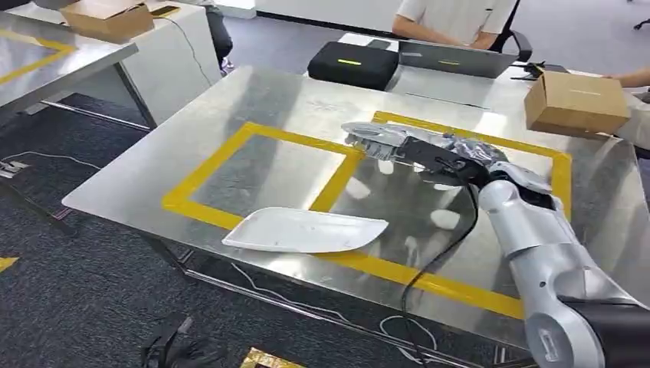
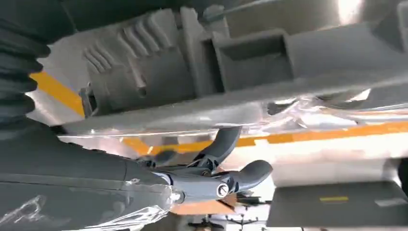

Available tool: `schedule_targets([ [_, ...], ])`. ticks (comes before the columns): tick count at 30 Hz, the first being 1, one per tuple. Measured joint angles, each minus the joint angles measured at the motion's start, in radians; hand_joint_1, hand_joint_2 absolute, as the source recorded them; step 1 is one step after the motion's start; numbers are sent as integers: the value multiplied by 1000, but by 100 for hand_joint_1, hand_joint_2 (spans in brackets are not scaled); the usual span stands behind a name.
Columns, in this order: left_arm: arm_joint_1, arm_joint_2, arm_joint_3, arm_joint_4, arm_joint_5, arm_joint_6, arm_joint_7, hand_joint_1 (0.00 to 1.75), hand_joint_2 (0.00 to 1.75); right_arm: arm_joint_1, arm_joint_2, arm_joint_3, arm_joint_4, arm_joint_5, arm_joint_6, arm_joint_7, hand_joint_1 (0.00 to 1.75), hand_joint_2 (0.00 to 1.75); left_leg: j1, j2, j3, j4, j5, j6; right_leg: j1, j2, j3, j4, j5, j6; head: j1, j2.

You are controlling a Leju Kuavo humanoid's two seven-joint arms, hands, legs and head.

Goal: Take the parts from the cabinet and place them on the table.

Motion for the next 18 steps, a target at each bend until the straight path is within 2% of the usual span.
schedule_targets([
  [6, 6, 3, 1, 1, 6, 4, 13, 0, 0, 44, -7, -2, 23, 13, -7, -3, 0, 0, -1, 0, 0, 0, -3, 1, -1, 1, 2, -1, -4, -4, 0, 0],
  [12, 6, 3, 1, 1, 15, 12, 15, 0, 0, 45, -9, -2, 27, 28, -9, -15, 0, 0, 0, 2, 0, 1, -3, 1, -1, 4, 1, 0, 0, 3, 0, 0],
  [18, 10, 3, 1, 2, 22, 14, 15, 0, 0, 51, -9, -2, 29, 38, -22, -44, 0, 0, 1, 2, 2, 1, -4, -1, 0, 4, 3, 0, -1, 2, 0, 0],
])
